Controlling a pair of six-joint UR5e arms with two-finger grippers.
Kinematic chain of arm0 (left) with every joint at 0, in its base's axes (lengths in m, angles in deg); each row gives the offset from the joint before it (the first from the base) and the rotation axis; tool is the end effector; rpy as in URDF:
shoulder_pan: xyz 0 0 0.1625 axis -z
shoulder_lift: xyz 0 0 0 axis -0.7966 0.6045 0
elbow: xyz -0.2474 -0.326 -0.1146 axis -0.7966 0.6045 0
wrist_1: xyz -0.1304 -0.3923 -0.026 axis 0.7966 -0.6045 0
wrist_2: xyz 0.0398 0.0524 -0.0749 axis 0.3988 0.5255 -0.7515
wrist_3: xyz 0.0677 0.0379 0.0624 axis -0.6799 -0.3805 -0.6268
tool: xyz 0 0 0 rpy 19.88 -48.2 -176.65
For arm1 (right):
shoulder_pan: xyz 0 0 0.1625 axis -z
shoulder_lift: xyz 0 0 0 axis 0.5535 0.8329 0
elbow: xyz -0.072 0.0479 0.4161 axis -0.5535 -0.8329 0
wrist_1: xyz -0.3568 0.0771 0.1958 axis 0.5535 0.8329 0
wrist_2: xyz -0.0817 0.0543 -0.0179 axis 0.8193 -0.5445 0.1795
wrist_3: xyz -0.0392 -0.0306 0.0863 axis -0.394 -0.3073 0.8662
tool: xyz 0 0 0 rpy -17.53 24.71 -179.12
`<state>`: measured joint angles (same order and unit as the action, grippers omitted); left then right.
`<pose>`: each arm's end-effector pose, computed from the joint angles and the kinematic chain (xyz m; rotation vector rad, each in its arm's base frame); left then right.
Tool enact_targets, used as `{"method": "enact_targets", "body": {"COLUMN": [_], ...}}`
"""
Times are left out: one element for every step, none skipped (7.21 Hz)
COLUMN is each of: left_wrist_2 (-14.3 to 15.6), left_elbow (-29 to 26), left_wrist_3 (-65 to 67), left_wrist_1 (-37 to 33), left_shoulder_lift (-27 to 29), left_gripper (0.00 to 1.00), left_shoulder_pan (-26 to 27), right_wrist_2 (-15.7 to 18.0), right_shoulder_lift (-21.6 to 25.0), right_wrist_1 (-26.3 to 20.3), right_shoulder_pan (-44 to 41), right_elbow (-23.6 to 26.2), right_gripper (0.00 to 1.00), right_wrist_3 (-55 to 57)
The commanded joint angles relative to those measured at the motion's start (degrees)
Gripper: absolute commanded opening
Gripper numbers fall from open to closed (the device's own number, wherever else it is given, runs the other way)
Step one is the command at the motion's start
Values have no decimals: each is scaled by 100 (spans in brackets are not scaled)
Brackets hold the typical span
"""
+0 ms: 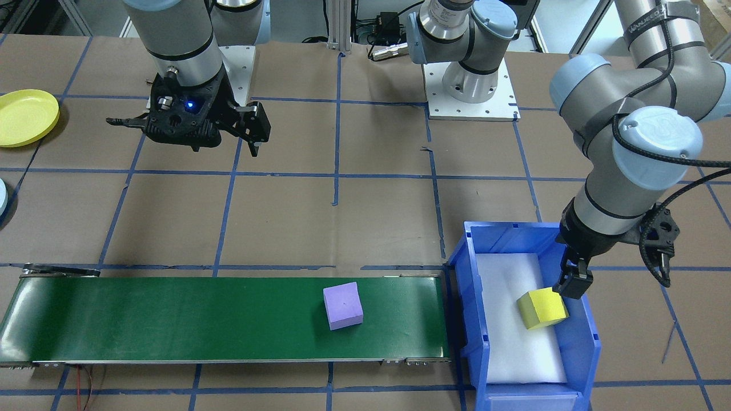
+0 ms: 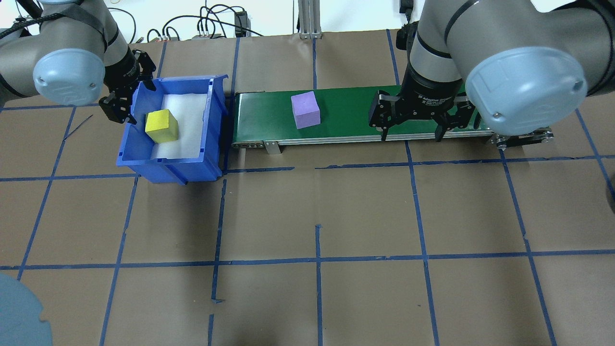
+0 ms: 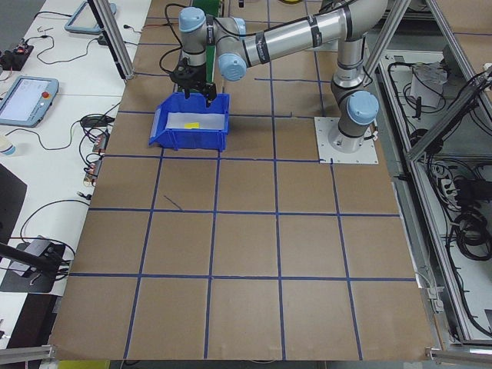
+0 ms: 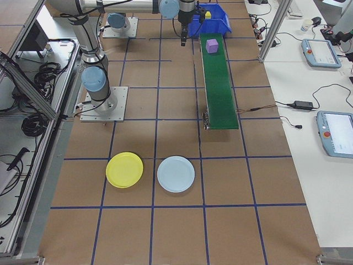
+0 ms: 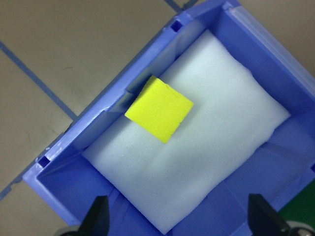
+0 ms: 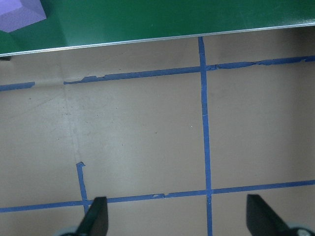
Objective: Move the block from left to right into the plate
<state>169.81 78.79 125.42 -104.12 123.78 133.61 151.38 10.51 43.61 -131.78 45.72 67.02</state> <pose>-0.0203 -0.6222 0.3499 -1.9031 2.3862 -0.2104 0.2030 -0.4719 0.4485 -0.1259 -3.1381 -0.0539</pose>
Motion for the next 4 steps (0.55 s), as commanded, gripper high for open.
{"method": "enact_targets", "body": {"left_wrist_2": [46,46,55,38], "left_elbow": [6,6,-2,-2], "left_wrist_3": [1780,2789,3086,3089], "left_wrist_1": [683,783,784,784], "left_shoulder_lift": [364,575,672,734], "left_gripper": [100,100,100,100], "left_shoulder_pan": [-12,-12,-12,-12], "right_wrist_2": [-3,-3,-3,-3], "right_shoulder_lift": [0,0,0,0], "right_wrist_1": [2,-7,2,-7], "right_shoulder_pan": [0,0,0,0], "right_elbow": [1,1,1,1], "right_gripper": [100,100,100,100], "right_wrist_3": [7,7,7,7]}}
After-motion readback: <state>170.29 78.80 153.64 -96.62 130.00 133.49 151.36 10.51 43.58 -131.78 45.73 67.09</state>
